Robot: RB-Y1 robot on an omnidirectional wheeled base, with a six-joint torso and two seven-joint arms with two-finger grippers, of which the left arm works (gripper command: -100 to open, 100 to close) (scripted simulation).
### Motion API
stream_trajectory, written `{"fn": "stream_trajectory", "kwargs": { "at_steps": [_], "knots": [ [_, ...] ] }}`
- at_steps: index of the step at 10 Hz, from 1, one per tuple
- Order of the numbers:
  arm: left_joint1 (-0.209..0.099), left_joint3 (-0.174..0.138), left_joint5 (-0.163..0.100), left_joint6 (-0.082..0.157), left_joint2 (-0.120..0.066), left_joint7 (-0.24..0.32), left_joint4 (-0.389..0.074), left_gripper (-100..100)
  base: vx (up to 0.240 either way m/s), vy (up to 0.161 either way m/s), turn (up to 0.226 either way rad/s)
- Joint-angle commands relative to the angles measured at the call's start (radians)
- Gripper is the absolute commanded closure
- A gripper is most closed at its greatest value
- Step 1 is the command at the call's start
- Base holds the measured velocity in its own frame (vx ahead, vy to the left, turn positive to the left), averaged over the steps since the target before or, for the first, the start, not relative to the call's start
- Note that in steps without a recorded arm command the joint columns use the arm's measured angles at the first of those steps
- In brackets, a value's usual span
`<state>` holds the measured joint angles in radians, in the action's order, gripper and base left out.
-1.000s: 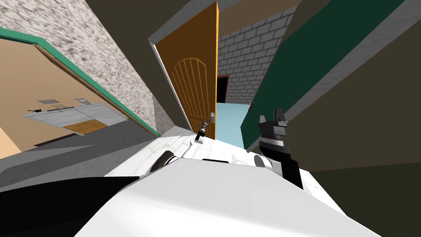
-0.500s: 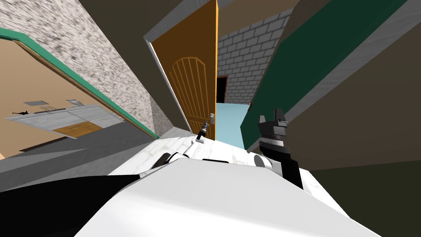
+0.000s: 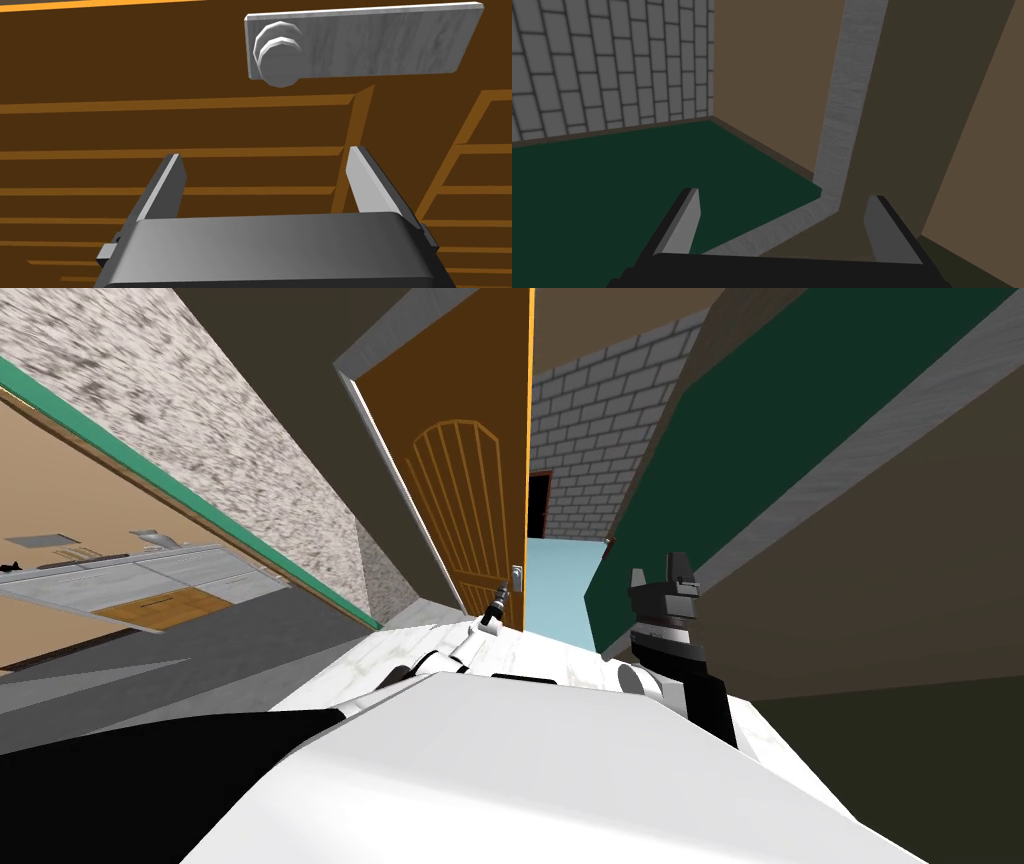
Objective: Push the door open
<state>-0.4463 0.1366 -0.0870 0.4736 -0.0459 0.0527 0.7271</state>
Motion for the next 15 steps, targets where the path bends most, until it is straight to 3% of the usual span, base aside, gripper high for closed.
{"fn": "stream_trajectory", "kwargs": {
  "at_steps": [1,3,8,14,15],
  "knots": [
    [-0.018,0.002,0.0,-0.001,0.003,0.001,-0.032,-100,0.048,0.026,-0.029],
    [-0.043,0.004,0.001,-0.005,0.008,0.004,-0.073,-100,0.042,0.031,-0.031],
    [-0.039,-0.005,-0.001,0.001,-0.01,-0.001,-0.07,-100,0.135,-0.021,-0.02],
    [-0.039,-0.014,-0.004,0.004,-0.002,-0.003,-0.075,-100,0.17,-0.03,-0.019],
    [-0.039,-0.014,-0.004,0.004,-0.002,-0.003,-0.075,100,-0.01,0.0,0.006]
  ]
}}
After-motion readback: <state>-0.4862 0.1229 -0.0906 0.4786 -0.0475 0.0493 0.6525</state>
